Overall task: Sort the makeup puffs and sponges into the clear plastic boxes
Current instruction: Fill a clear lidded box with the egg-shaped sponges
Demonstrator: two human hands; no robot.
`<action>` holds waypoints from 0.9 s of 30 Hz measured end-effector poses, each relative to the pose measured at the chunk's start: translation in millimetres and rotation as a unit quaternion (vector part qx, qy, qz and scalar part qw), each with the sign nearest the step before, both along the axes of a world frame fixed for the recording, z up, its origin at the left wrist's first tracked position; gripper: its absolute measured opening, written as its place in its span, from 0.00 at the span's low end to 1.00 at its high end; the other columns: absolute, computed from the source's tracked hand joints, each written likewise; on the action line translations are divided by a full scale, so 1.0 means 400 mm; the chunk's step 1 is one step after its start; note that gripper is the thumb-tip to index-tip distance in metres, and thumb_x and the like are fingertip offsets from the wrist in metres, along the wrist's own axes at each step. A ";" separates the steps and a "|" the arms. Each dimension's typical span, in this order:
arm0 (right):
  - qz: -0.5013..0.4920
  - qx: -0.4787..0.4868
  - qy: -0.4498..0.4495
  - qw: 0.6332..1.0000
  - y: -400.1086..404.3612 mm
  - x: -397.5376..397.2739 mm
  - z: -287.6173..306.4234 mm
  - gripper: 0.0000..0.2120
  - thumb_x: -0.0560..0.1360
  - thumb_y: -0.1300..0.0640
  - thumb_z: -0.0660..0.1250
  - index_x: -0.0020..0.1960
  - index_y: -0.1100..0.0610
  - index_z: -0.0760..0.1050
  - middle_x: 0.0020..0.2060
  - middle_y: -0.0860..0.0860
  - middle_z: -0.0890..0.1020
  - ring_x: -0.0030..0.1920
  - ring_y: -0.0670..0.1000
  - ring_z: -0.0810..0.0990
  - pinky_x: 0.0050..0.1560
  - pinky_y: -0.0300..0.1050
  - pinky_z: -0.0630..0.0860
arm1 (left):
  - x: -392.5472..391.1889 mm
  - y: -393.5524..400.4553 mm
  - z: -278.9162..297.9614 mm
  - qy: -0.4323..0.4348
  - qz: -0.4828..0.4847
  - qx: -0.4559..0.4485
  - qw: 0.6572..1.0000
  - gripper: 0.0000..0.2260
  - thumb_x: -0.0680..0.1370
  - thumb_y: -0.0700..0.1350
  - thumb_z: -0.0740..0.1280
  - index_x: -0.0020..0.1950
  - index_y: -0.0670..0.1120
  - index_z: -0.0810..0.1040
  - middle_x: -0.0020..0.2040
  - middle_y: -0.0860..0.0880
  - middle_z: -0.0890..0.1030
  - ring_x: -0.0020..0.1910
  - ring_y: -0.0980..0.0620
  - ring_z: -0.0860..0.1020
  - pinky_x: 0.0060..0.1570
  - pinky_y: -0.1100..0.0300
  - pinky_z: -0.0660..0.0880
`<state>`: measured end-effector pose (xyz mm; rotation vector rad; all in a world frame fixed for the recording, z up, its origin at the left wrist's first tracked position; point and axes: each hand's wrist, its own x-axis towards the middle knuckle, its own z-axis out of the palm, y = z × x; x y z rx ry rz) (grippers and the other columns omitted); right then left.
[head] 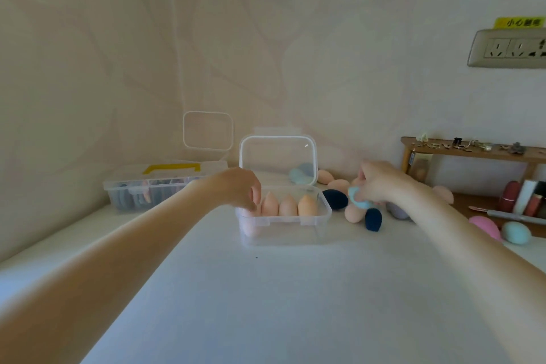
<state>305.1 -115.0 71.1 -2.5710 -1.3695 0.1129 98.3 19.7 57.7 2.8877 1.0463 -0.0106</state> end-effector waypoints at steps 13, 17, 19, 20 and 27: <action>0.165 -0.054 0.135 0.975 0.143 -0.214 -0.036 0.14 0.72 0.59 0.67 0.57 0.61 0.77 0.35 0.50 0.77 0.33 0.48 0.76 0.34 0.35 0.72 | 0.017 -0.003 -0.038 0.034 -0.012 0.069 0.997 0.12 0.76 0.46 0.63 0.56 0.43 0.79 0.55 0.46 0.81 0.54 0.47 0.78 0.52 0.60 0.72; 0.143 -0.120 0.077 0.979 0.158 -0.226 -0.050 0.13 0.75 0.54 0.64 0.55 0.61 0.77 0.31 0.49 0.76 0.38 0.51 0.77 0.38 0.39 0.71 | 0.014 0.003 -0.046 0.035 -0.017 0.072 0.997 0.12 0.75 0.47 0.64 0.56 0.45 0.79 0.55 0.48 0.81 0.55 0.48 0.78 0.57 0.58 0.74; 0.134 -0.132 0.073 0.979 0.163 -0.226 -0.048 0.13 0.75 0.55 0.63 0.55 0.61 0.77 0.31 0.51 0.78 0.36 0.51 0.78 0.38 0.40 0.72 | 0.021 0.012 -0.048 0.052 -0.014 0.075 0.996 0.12 0.75 0.48 0.64 0.57 0.47 0.79 0.55 0.49 0.81 0.55 0.48 0.78 0.58 0.55 0.74; 0.131 -0.139 0.068 0.979 0.167 -0.224 -0.048 0.13 0.75 0.56 0.64 0.56 0.61 0.77 0.33 0.52 0.80 0.35 0.51 0.78 0.38 0.39 0.73 | 0.027 0.016 -0.051 0.063 -0.010 0.079 0.995 0.13 0.75 0.48 0.64 0.57 0.48 0.78 0.55 0.49 0.81 0.54 0.48 0.78 0.58 0.55 0.75; 0.143 -0.163 0.056 0.975 0.169 -0.220 -0.053 0.14 0.73 0.53 0.68 0.57 0.57 0.77 0.30 0.49 0.78 0.33 0.48 0.76 0.35 0.37 0.69 | 0.068 0.000 -0.059 0.115 0.018 0.153 0.981 0.09 0.77 0.46 0.62 0.54 0.44 0.76 0.36 0.50 0.72 0.45 0.48 0.74 0.43 0.58 0.67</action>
